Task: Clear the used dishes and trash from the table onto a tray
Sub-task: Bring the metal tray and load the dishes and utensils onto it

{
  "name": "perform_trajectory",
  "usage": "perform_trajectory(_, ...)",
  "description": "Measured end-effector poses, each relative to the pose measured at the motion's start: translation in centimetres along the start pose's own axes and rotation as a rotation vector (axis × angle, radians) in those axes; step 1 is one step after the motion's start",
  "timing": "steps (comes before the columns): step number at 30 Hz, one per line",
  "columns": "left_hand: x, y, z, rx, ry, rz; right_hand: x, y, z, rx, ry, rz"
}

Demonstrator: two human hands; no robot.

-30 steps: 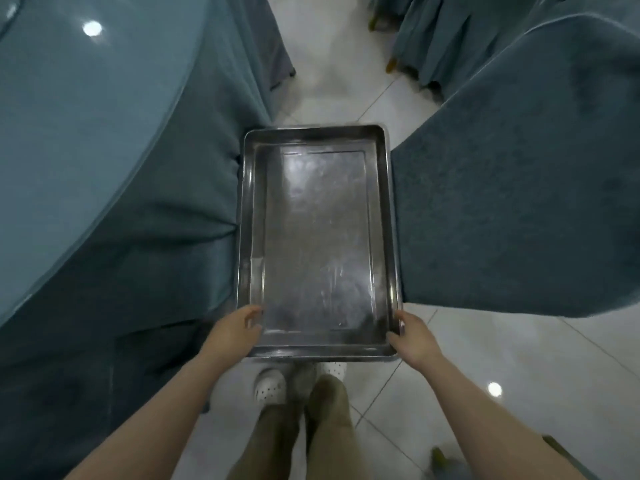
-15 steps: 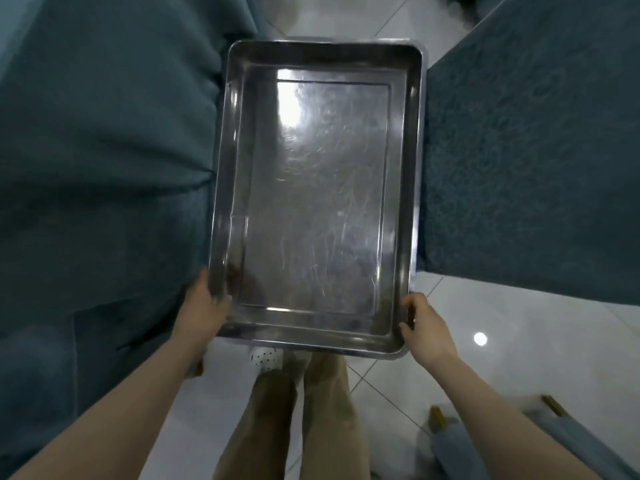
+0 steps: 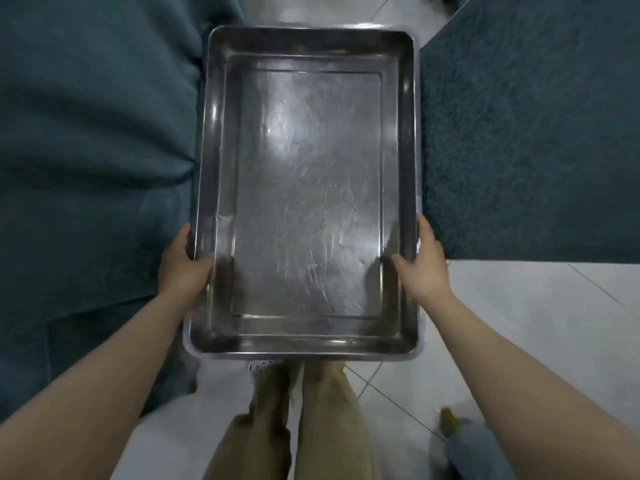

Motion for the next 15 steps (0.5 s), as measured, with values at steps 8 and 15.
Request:
perform_trajectory(8, -0.4, 8.9, 6.0, -0.205, 0.017, -0.098, 4.2, 7.6, 4.7, -0.212, 0.080, 0.043)
perform_trajectory(15, -4.8, 16.3, 13.9, -0.171, 0.017, -0.248, 11.6, 14.9, 13.1, -0.335, 0.026, 0.174)
Point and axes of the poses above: each hand's wrist, its own y-axis away from the middle knuckle, its own z-axis out of the back of the hand, x = y × z, the point moved 2 cm from there along -y, towards the middle knuckle, and after that the axes turned 5 degrees about z, right-handed, at the moved point
